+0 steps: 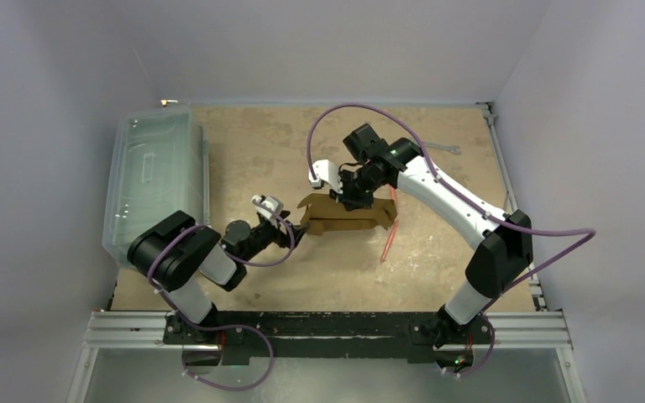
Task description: Fold the paper box
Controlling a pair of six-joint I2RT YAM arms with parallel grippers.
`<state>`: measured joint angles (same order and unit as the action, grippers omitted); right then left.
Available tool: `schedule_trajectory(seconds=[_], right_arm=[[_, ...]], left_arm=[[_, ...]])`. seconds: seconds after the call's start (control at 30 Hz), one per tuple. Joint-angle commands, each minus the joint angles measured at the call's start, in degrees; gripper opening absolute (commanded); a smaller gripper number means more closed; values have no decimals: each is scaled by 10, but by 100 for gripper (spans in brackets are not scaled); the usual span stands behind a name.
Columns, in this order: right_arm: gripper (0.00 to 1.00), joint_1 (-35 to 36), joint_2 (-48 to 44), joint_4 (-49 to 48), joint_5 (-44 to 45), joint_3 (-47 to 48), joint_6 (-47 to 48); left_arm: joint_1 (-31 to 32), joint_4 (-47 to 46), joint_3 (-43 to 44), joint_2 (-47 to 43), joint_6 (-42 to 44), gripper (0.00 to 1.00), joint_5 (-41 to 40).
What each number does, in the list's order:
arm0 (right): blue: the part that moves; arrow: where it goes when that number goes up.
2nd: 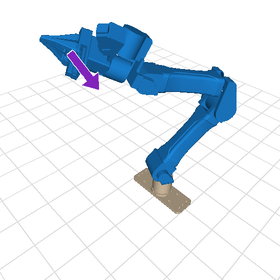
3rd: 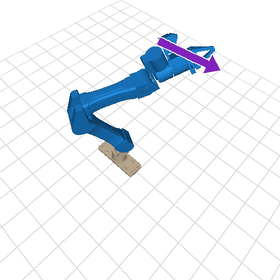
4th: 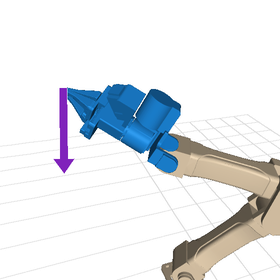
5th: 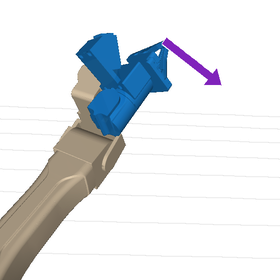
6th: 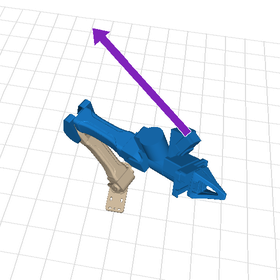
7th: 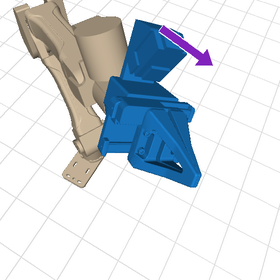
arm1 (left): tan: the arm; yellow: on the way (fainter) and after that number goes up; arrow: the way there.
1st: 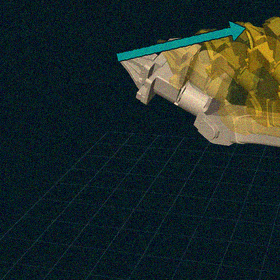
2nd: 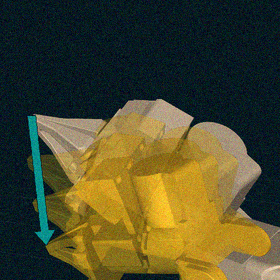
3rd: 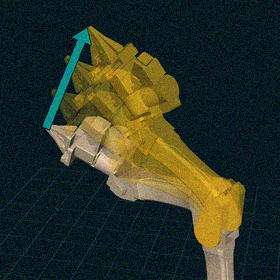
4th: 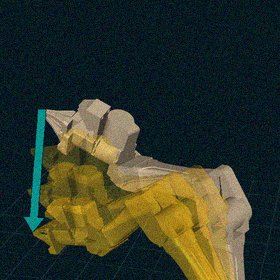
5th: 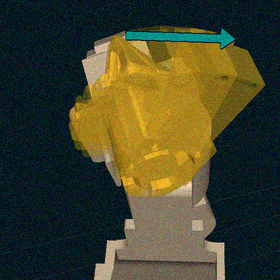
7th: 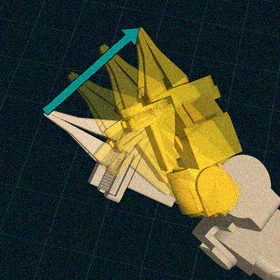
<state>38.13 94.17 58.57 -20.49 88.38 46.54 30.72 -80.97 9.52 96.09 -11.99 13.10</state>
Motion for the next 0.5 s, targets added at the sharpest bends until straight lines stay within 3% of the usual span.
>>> schedule_trajectory(seconds=[0.0,0.47], right_arm=[[0,-1,-3,1,-9,8,3],[0,-1,4,5,-27,11,2]], left_arm=[[7,-36,4,13,-6,71,11],[49,-139,20,94,-25,68,-93]])
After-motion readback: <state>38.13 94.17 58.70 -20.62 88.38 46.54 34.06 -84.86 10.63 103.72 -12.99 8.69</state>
